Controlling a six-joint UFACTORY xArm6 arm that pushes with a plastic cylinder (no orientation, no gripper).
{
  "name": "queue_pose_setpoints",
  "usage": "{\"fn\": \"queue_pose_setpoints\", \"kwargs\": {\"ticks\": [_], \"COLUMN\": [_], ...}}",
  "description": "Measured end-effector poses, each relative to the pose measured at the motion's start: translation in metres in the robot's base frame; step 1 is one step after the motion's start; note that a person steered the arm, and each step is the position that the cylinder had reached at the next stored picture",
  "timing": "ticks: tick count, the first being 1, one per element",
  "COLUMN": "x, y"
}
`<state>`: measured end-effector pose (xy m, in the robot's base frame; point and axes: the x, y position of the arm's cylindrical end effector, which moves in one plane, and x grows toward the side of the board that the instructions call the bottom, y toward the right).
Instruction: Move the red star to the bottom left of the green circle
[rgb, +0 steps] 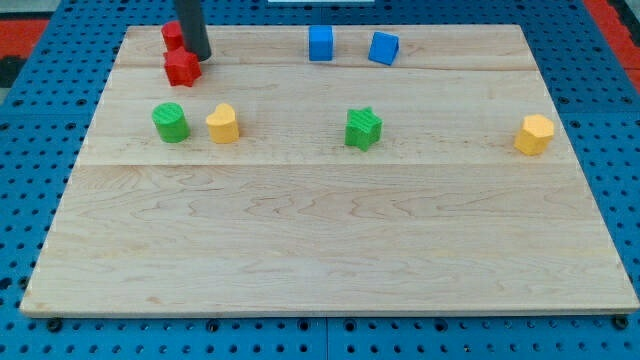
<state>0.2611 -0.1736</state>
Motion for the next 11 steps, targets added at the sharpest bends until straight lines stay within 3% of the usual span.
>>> {"fn": "queue_pose_setpoints", "kwargs": {"ticks": [2,3,4,6,7,8,9,10,11], "x": [0.086,0.042,0.044,0.134,0.100,0.129,0.199,0.220,0.169], "y": [-0.032,-0.006,-0.051,-0.072,-0.082,-0.117,-0.109,-0.097,-0.106]}}
